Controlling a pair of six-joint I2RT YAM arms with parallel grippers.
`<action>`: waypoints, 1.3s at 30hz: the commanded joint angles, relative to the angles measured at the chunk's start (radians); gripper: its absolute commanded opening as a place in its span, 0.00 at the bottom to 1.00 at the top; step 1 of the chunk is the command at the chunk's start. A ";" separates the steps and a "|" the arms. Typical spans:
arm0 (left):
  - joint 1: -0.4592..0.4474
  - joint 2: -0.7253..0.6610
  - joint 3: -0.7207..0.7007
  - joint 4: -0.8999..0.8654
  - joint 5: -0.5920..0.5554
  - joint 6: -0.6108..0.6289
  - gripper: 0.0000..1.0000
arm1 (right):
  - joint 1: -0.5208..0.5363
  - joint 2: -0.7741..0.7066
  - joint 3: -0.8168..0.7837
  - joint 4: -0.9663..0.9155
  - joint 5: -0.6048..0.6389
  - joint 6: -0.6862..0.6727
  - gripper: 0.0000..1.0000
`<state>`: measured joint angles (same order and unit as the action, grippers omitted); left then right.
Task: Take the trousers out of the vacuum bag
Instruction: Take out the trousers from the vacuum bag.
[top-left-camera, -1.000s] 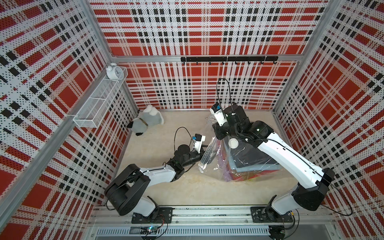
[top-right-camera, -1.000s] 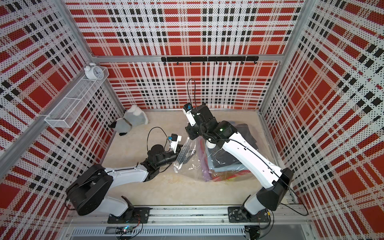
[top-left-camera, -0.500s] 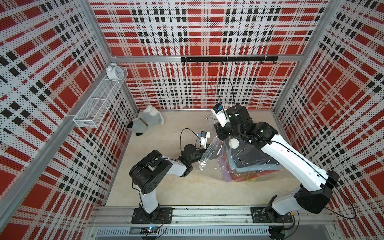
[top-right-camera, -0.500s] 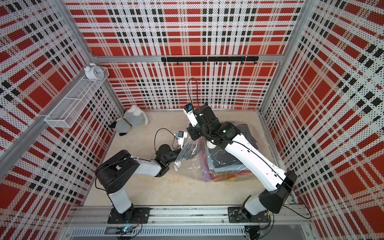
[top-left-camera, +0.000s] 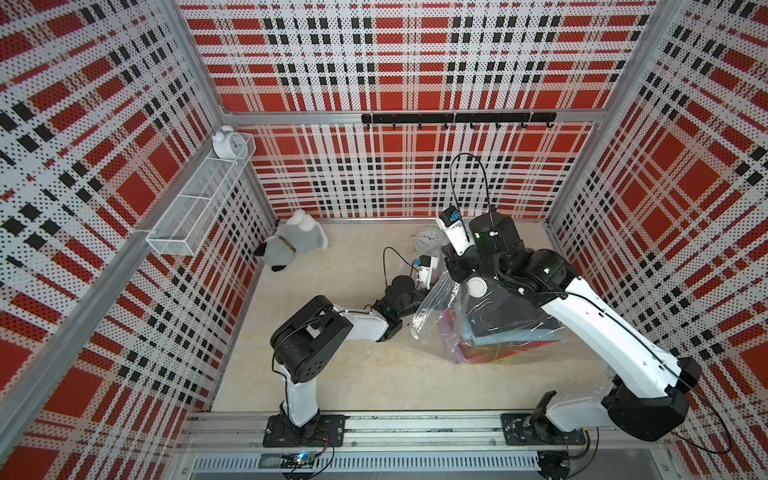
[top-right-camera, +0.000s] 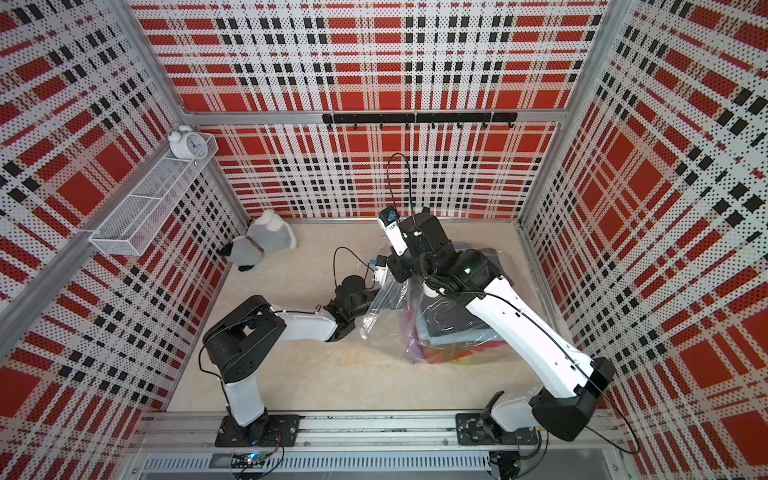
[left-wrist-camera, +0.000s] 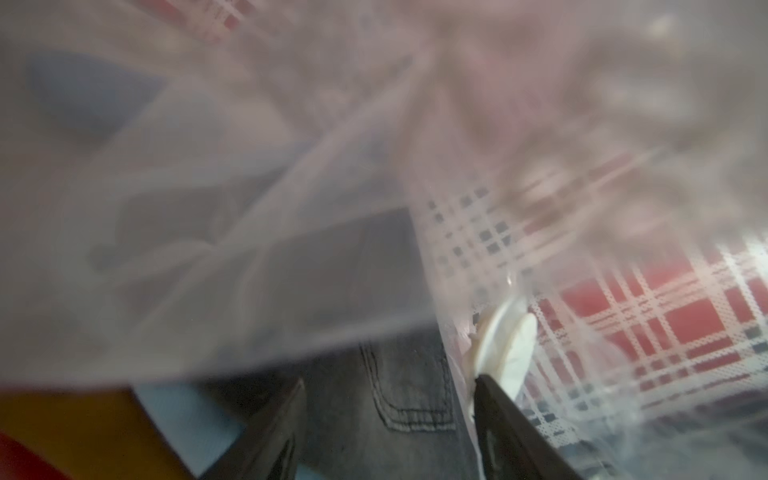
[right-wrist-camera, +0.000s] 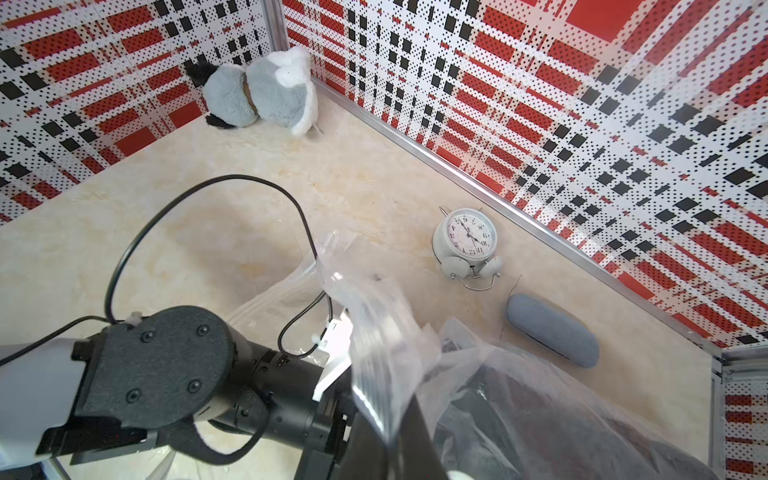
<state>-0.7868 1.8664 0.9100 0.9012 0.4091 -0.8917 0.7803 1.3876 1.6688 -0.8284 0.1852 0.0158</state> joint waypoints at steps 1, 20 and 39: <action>-0.011 0.027 0.039 -0.160 -0.055 0.043 0.65 | 0.010 -0.066 0.019 0.086 -0.002 -0.024 0.00; -0.003 -0.022 0.048 -0.263 -0.087 0.069 0.68 | 0.025 -0.056 0.145 0.039 0.002 -0.058 0.00; -0.009 -0.029 0.091 -0.281 -0.068 0.075 0.68 | 0.037 -0.025 0.191 0.003 0.009 -0.075 0.00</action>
<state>-0.7910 1.8446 0.9684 0.6342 0.3321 -0.8291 0.7986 1.3914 1.7908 -0.9596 0.2031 -0.0422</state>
